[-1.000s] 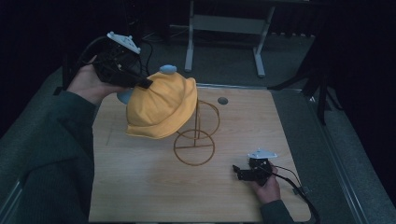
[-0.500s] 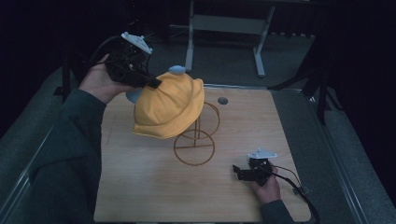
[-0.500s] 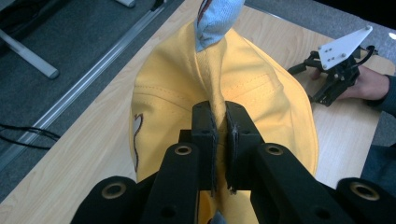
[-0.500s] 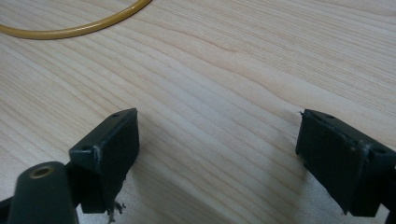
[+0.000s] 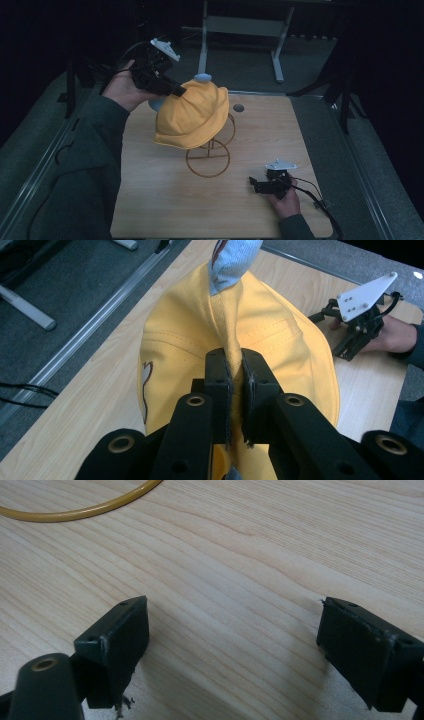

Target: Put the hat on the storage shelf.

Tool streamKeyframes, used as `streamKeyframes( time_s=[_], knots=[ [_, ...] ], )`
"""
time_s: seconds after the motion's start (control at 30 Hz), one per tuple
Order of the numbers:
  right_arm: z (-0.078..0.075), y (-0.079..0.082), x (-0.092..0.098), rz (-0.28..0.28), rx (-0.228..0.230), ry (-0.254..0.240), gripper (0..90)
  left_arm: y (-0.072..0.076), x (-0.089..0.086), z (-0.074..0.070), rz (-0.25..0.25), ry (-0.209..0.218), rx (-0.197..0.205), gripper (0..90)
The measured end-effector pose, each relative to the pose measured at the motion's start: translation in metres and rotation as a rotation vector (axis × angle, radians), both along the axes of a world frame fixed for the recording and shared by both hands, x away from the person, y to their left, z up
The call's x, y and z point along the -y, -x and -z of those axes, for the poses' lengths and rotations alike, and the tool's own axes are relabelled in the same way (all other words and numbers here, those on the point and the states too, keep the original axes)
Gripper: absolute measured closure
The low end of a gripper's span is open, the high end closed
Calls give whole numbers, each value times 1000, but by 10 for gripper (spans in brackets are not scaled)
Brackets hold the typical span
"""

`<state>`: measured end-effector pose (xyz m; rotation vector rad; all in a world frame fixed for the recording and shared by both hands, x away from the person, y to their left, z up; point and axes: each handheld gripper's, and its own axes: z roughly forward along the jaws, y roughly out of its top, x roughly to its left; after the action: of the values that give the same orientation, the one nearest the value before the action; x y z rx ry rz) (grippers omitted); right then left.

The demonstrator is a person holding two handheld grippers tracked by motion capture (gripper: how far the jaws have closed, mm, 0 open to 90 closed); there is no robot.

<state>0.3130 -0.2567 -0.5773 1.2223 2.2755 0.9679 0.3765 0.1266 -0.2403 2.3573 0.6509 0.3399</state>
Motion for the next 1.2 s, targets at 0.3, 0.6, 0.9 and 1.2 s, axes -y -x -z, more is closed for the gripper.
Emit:
streamKeyframes(
  time_s=[0.3, 0.6, 0.9, 1.2],
  knots=[
    [0, 0, 0, 0, 1, -1, 132, -4, 15, 6, 7, -3, -1, 832],
    [0, 0, 0, 2, -1, -3, 132, -7, 28, 12, 13, -4, -4, 827],
    [0, 0, 0, 2, -2, -2, 132, -11, 45, 20, 25, -34, -7, 822],
    [0, 0, 0, 1, -2, -2, 132, -17, 65, 32, 33, -72, -15, 813]
  ],
)
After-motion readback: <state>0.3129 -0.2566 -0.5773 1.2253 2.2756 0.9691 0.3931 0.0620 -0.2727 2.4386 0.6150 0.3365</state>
